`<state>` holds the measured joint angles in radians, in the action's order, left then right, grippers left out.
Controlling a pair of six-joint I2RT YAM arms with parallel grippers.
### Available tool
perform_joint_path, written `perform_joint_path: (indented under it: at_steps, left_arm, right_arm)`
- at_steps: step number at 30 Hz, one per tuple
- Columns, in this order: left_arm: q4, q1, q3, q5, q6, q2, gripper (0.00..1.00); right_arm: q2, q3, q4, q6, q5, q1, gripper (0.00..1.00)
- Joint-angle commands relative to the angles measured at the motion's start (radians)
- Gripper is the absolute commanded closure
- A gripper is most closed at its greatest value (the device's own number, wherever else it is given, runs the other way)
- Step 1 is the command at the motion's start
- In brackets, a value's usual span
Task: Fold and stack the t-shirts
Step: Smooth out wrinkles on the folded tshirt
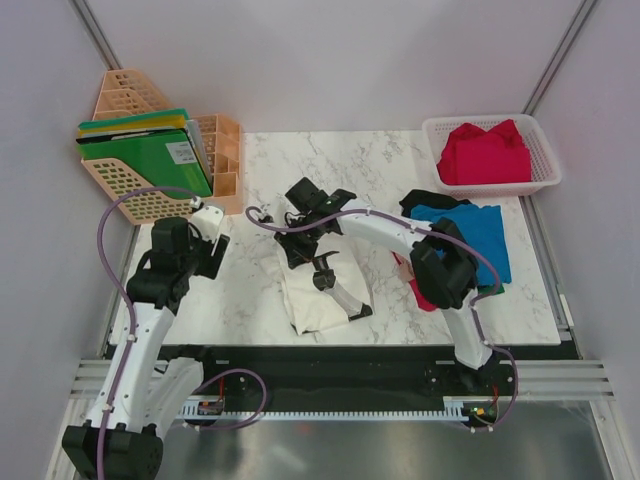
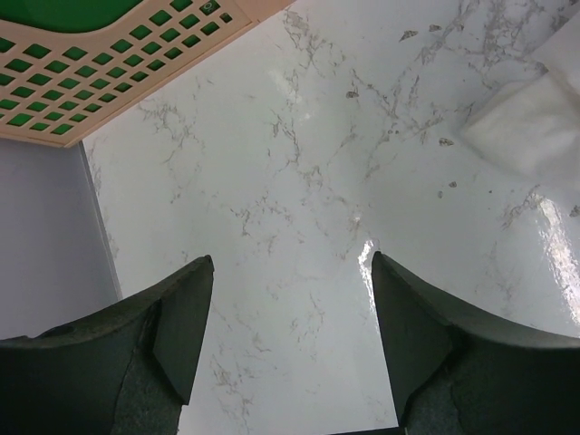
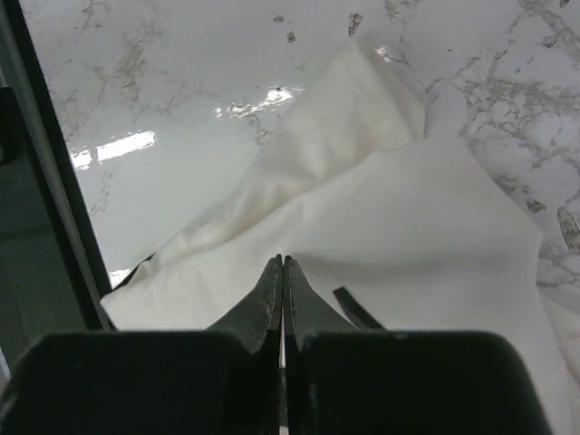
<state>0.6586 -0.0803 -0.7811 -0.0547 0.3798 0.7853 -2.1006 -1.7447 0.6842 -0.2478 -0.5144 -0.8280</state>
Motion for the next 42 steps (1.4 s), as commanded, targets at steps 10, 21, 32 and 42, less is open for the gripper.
perform_joint_path:
  at_steps: [10, 21, 32, 42]
  left_arm:
    - [-0.05, 0.037, 0.052, 0.018, -0.004, -0.064, 0.21]
    - [-0.047, 0.051, 0.056, 0.042, -0.007, -0.054, 0.2]
    - [-0.024, 0.057, 0.068, 0.052, -0.005, -0.089, 0.19]
    - [-0.016, 0.065, 0.063, 0.073, -0.005, -0.077, 0.19]
  right_arm:
    - [-0.179, -0.255, -0.005, 0.018, 0.051, -0.045, 1.0]
    - [-0.16, -0.291, 0.005, 0.007, 0.091, -0.068, 1.0]
    - [-0.288, -0.217, -0.089, 0.002, 0.076, -0.071, 1.0]
    - [-0.332, -0.141, -0.213, 0.002, 0.221, -0.076, 1.0]
